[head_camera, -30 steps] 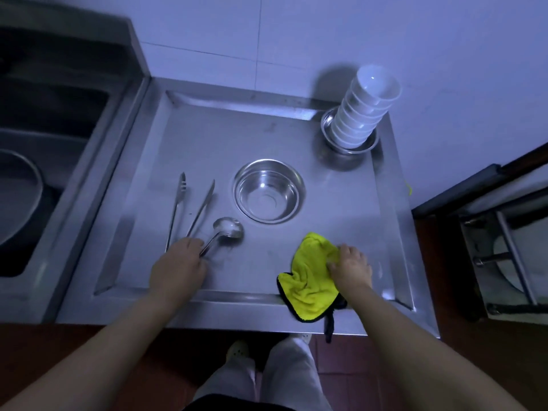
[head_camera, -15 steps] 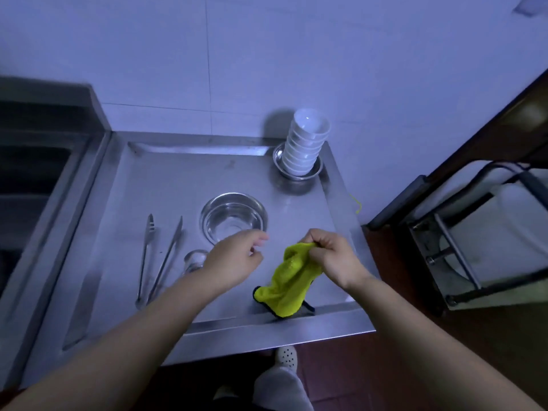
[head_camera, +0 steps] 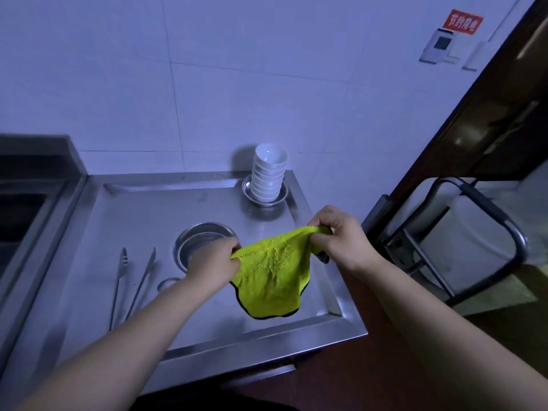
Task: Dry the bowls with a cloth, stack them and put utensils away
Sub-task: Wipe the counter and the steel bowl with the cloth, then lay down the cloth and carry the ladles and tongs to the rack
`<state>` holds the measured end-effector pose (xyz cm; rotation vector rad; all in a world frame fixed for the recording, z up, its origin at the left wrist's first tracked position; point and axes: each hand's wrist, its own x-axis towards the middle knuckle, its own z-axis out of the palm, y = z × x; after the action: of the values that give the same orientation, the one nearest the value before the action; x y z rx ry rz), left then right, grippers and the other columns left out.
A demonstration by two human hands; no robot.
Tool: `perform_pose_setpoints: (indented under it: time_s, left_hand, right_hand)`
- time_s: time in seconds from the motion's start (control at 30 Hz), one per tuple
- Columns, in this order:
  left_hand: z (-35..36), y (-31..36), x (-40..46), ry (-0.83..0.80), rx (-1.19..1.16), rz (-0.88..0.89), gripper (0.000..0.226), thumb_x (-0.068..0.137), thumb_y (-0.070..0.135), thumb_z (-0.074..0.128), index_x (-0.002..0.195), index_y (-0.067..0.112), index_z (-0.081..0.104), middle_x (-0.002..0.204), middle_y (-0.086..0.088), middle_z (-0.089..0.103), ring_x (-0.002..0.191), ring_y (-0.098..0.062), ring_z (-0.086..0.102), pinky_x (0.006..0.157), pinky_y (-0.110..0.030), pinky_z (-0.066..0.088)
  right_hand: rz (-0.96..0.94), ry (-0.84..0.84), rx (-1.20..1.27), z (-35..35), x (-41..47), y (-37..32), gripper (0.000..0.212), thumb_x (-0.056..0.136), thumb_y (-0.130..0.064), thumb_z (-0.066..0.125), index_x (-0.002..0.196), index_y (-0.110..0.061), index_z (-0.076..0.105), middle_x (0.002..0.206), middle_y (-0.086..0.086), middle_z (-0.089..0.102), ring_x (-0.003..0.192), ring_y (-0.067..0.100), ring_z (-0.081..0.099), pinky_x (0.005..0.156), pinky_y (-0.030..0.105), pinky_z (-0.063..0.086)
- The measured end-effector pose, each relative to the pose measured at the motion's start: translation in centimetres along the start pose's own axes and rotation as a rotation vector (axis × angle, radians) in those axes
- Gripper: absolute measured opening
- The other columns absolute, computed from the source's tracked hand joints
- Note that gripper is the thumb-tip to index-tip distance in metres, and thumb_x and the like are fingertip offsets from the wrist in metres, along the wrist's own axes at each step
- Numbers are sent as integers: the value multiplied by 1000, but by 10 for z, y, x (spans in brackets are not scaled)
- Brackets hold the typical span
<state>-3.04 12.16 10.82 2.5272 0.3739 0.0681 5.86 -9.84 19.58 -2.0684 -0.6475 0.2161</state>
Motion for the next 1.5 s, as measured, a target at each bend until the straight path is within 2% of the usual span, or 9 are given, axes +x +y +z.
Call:
perform_pose_setpoints:
  time_s: [0.17, 0.37, 0.47, 0.6, 0.8, 0.93, 1.27, 1.4, 1.5]
  left_hand:
    - [5, 15, -12, 113, 86, -6, 16, 90, 22, 53, 98, 20, 66, 91, -3, 68, 89, -26, 60, 66, -32, 43]
    - [17, 45, -37, -4, 18, -46, 17, 95, 30, 51, 83, 23, 59, 75, 0, 60, 76, -22, 55, 62, -31, 38]
    - [21, 57, -47, -76, -40, -58, 32, 93, 33, 56, 63, 33, 44, 61, 4, 49, 63, -14, 48, 56, -28, 31]
    - [35, 62, -53, -61, -89, -100, 17, 87, 34, 64, 75, 26, 57, 62, 4, 53, 58, -9, 48, 59, -29, 36]
    - [96, 37, -53, -133, 50, -139, 14, 91, 18, 55, 101, 15, 65, 103, -5, 65, 101, -23, 58, 84, -32, 43]
    - [124, 22, -46, -101, 74, -236, 26, 90, 7, 50, 110, 12, 65, 108, -10, 61, 107, -26, 55, 84, -30, 38]
    - [100, 12, -60, 124, 78, -331, 32, 90, 11, 57, 122, 11, 61, 119, -10, 58, 115, -28, 50, 90, -37, 39]
    - [77, -9, -101, 181, 55, -393, 30, 88, 10, 61, 118, 9, 63, 116, -11, 58, 112, -30, 52, 89, -39, 42]
    - [58, -32, -127, 222, 42, -459, 28, 85, 14, 60, 111, 7, 67, 110, -12, 62, 105, -31, 56, 88, -38, 41]
  right_hand:
    - [14, 55, 5, -29, -4, 36, 31, 66, 18, 59, 67, -13, 68, 81, 5, 54, 47, 41, 56, 39, 42, 48]
    - [160, -119, 37, -67, -25, 81, 21, 78, 18, 61, 79, -2, 64, 58, 0, 59, 43, -3, 54, 46, 11, 44]
    - [190, -264, 25, -89, -29, 101, 18, 77, 12, 69, 78, -6, 66, 51, -12, 61, 47, -8, 52, 52, 9, 43]
    - [211, -350, -5, -102, -27, 129, 25, 73, 6, 75, 72, -17, 67, 63, -7, 62, 53, -7, 51, 57, 10, 43]
    - [205, -425, -312, -54, -20, 200, 18, 76, 6, 68, 77, -11, 71, 72, 2, 65, 64, 3, 57, 65, 22, 44]
    - [186, -440, -477, -23, -10, 227, 22, 79, -3, 61, 93, -15, 74, 94, 5, 72, 86, 19, 64, 70, 24, 43]
    - [119, -378, -486, -4, 11, 222, 33, 82, 0, 56, 108, -14, 70, 114, 9, 66, 105, 26, 61, 90, 31, 45]
    - [91, -406, -425, 15, 16, 201, 27, 84, -1, 57, 103, -13, 72, 110, 7, 69, 104, 24, 62, 87, 28, 45]
    - [54, -442, -378, 41, 21, 178, 23, 85, -4, 59, 99, -14, 73, 100, 4, 70, 87, 17, 62, 70, 21, 39]
